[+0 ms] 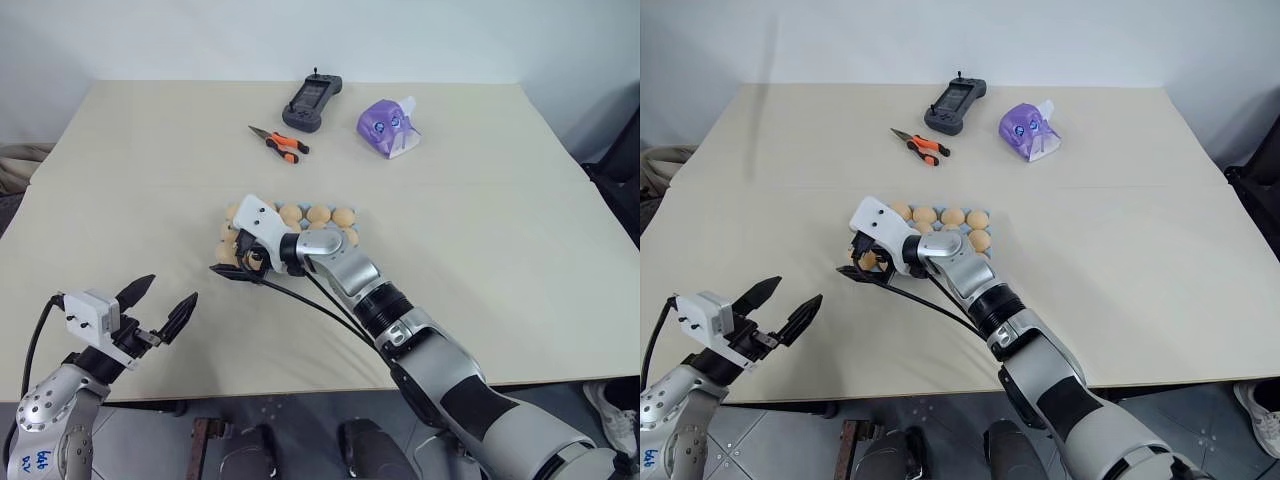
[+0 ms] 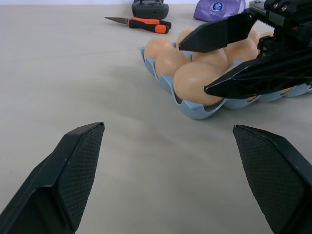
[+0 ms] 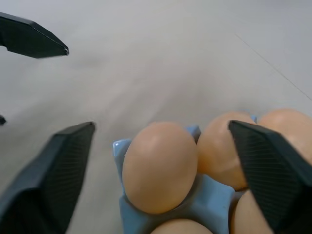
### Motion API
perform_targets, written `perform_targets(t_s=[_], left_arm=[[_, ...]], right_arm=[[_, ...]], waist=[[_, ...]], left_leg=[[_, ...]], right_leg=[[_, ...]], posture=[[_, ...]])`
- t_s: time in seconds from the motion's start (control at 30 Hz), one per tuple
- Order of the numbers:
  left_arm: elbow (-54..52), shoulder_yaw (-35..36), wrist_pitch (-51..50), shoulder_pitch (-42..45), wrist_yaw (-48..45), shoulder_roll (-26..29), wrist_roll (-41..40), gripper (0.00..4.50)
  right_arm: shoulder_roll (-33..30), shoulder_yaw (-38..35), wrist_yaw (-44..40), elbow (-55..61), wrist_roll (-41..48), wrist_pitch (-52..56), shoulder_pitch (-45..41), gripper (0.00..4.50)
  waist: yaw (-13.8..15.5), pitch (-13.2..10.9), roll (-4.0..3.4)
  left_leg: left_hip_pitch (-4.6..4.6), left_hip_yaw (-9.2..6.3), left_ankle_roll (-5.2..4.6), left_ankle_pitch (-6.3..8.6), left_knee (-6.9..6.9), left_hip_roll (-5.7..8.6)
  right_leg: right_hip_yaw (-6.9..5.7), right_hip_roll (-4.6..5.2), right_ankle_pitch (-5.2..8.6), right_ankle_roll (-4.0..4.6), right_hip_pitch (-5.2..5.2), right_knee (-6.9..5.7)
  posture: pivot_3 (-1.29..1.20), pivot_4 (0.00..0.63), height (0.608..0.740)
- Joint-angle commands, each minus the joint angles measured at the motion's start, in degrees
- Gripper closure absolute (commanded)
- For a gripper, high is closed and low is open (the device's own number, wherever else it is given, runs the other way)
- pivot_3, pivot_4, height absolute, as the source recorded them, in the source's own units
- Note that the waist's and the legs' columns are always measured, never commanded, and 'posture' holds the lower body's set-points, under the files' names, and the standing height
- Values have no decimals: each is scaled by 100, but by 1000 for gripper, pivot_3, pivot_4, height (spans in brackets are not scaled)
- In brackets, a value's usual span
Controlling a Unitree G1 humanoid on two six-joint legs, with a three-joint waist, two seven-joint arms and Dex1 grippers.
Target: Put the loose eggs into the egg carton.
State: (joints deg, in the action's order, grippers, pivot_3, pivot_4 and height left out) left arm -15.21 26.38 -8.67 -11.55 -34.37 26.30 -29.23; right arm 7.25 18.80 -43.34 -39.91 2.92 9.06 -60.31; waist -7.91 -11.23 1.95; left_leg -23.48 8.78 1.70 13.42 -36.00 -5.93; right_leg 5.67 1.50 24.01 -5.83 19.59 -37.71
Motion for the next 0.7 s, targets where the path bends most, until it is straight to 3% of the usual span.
perform_targets(t_s=[0.03, 0.23, 0.33, 0.53, 0.7], left_arm=[[-179, 40, 48, 66, -57, 90, -89, 0], [-82, -78, 13, 271, -167, 224, -41, 0], [-4, -150, 25, 382, -236, 327, 40, 0], [173, -277, 71, 478, -486, 548, 157, 0], [318, -435, 211, 488, -719, 738, 387, 0]], right_arm=[[-174, -238, -459, 1184, 411, 88, 250, 30], [-1473, -596, -1286, 3260, 1045, 274, 1541, 30], [-2186, -1116, -1436, 3855, 1355, 128, 2318, 30], [-3636, -2073, -1706, 4070, 1331, -710, 3887, 30], [-3990, -2932, -1595, 3915, 1756, -977, 4763, 30]], waist=[[3, 0, 0], [135, 2, 4], [192, 1, 6], [226, 0, 5], [207, -2, 7]], left_leg=[[-1, 0, 0, 0, 1, 0], [-14, -18, -3, 5, -2, 2], [-14, -17, -6, 6, -3, 5], [-4, -7, -7, 7, 2, 19], [8, 2, -5, 8, 4, 14]], right_leg=[[0, 0, 0, 0, 1, 1], [-32, 13, 0, 0, -7, 21], [-32, 14, 0, -1, -10, 27], [-21, 4, 0, 0, -17, 34], [-6, -4, 1, 2, -24, 41]], posture=[[0, 150, 740], [0, 150, 740], [0, 150, 740], [0, 150, 740], [0, 150, 740]])
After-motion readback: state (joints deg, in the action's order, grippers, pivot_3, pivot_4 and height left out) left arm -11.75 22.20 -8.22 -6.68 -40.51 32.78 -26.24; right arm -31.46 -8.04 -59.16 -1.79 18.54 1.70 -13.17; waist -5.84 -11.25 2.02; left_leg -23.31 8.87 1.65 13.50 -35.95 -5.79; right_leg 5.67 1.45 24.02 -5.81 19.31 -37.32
